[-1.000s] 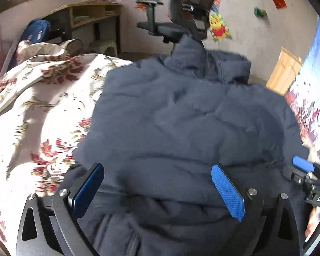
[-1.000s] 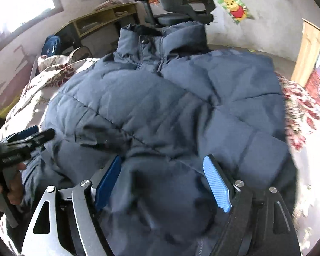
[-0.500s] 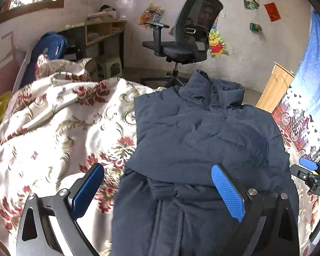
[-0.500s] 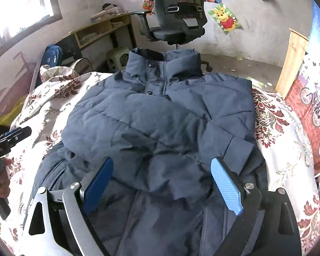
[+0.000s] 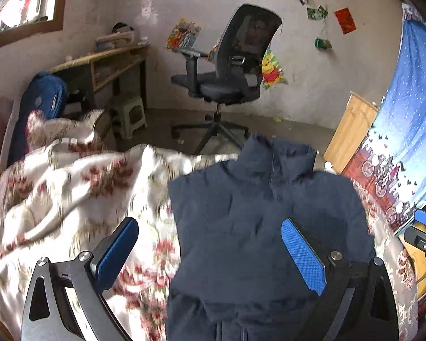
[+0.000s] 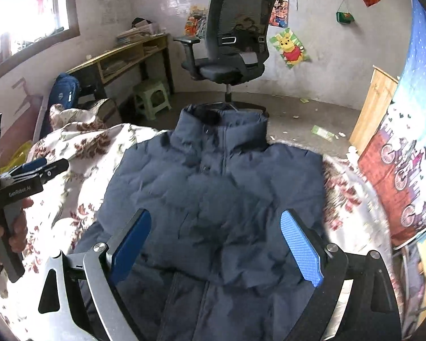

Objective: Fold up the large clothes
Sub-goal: 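Press the folded jacket flat with both open tools near the collar, then close the left tool on the jacket's collar end while the right tool grasps beside it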

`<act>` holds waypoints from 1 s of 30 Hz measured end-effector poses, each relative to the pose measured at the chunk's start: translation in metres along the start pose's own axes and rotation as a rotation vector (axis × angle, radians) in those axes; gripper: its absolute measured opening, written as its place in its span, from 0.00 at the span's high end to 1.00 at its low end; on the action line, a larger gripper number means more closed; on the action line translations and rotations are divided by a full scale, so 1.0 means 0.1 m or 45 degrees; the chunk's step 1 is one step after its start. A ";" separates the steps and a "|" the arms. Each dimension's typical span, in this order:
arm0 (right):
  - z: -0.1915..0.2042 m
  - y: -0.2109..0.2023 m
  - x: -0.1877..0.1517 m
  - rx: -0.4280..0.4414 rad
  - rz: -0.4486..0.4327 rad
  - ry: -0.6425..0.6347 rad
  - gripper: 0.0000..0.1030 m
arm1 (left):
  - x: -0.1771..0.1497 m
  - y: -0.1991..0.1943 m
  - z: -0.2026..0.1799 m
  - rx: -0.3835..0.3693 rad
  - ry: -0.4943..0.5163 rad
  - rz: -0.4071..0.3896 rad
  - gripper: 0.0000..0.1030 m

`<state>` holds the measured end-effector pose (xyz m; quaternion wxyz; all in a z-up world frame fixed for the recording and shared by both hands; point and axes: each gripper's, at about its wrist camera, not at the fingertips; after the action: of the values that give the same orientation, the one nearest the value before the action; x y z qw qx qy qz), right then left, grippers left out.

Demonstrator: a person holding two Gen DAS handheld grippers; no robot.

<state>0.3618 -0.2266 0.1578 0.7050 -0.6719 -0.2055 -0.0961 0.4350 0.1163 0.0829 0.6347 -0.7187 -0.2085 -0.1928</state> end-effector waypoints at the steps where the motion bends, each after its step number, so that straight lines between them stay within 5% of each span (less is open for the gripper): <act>1: -0.03 -0.05 0.11 -0.023 0.004 0.003 0.13 | 0.11 -0.02 0.00 -0.008 0.006 -0.001 0.02; 11: -0.31 -0.02 1.10 -0.190 -0.013 -0.031 0.13 | 0.93 0.24 -0.20 -0.089 -0.021 0.006 0.02; 16: -0.56 0.64 1.34 -0.078 -0.112 0.054 0.13 | 1.18 0.66 -0.41 -0.021 -0.003 0.061 0.02; 24: -1.06 1.77 1.57 0.136 -0.016 0.224 0.13 | 1.57 1.42 -0.82 0.073 0.020 0.168 0.05; 30: -1.19 2.34 1.84 0.254 0.017 0.228 0.30 | 1.80 1.90 -1.11 0.205 0.062 0.200 0.13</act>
<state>0.6421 -0.2995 0.0205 0.7844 -0.5887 -0.1457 -0.1301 0.6881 -0.0046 0.0360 0.7085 -0.6745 -0.1509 -0.1425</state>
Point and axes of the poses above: each gripper's, at about its wrist camera, not at the fingertips, and y roughly the way its jaws point, z to its left, x to its top, and after that the axes turned 15 degrees about z, right-handed
